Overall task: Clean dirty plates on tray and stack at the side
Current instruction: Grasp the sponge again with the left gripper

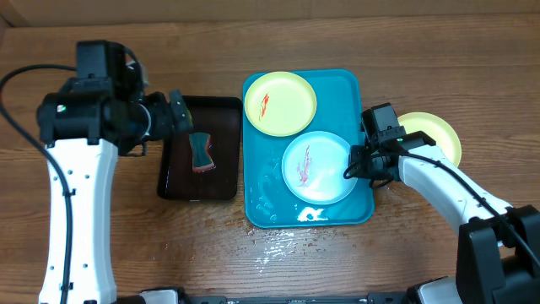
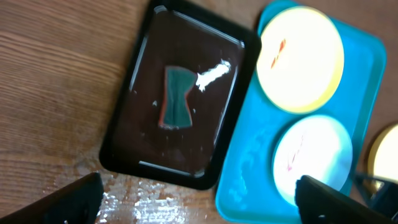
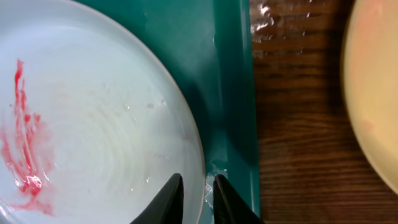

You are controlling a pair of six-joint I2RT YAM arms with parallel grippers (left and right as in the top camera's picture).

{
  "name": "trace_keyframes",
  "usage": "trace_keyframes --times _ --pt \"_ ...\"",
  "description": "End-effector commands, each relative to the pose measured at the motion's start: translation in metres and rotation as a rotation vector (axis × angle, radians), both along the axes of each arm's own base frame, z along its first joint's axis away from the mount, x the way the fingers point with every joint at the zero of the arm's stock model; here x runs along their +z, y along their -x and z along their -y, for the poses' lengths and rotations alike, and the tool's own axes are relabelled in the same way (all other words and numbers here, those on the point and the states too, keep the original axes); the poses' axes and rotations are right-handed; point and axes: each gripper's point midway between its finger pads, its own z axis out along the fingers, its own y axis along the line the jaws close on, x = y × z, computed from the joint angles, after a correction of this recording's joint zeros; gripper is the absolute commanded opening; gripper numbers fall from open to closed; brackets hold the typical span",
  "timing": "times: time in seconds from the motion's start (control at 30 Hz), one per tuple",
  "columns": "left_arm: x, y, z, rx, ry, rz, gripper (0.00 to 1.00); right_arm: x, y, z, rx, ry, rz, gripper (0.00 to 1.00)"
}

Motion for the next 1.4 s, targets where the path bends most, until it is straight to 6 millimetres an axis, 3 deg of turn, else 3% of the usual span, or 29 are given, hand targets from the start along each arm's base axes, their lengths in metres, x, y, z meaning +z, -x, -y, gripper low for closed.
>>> trace_keyframes --times 0.0,0.17,0.3,0.43,0.47,0.5,0.53,0.7,0.8,0.83,1.0,1.1,1.23,1.37 --pt "-0.023 -0.003 0.007 -0.068 -0.06 -0.072 0.92 0.018 -0.011 -0.003 -0.012 -0.017 0.035 0.19" --pt "-0.071 -0.005 0.01 -0.093 -0.13 -0.206 0.76 0.051 -0.01 -0.002 -0.009 -0.019 0.058 0.21" --pt "-0.118 -0.011 0.01 -0.097 -0.134 -0.306 0.73 0.075 -0.003 0.0 -0.01 -0.029 0.089 0.22" --pt "-0.159 -0.018 0.01 -0.103 -0.136 -0.386 0.71 0.083 0.009 0.0 -0.009 -0.043 0.072 0.22" --pt "-0.17 -0.021 0.01 -0.105 -0.136 -0.404 0.66 0.083 0.012 -0.002 -0.005 -0.055 0.058 0.22" --pt "-0.187 -0.023 0.011 -0.108 -0.135 -0.439 0.53 0.081 0.018 -0.005 0.003 -0.074 0.03 0.22" --pt "-0.196 -0.023 0.012 -0.111 -0.134 -0.461 0.45 0.08 0.021 -0.005 0.004 -0.074 0.02 0.22" --pt "-0.238 -0.016 0.013 -0.12 -0.138 -0.573 0.25 0.077 0.026 -0.004 0.0 -0.069 -0.002 0.22" --pt "-0.256 -0.012 0.013 -0.118 -0.137 -0.617 0.04 0.076 0.027 -0.003 0.0 -0.067 -0.006 0.22" --pt "-0.26 -0.01 0.012 -0.11 -0.138 -0.632 0.04 0.076 0.027 -0.003 0.001 -0.067 -0.006 0.22" --pt "-0.257 -0.012 0.014 -0.104 -0.129 -0.622 0.04 0.075 0.024 0.003 -0.014 -0.032 0.007 0.22" --pt "-0.238 -0.018 0.014 -0.1 -0.128 -0.566 0.04 0.075 0.019 0.021 -0.148 0.042 0.031 0.22" --pt "-0.202 -0.028 0.015 -0.099 -0.127 -0.452 0.04 0.076 0.016 0.022 -0.176 0.038 0.042 0.22" --pt "-0.181 -0.032 0.015 -0.115 -0.133 -0.387 0.38 0.076 0.016 0.022 -0.176 0.038 0.043 0.22"
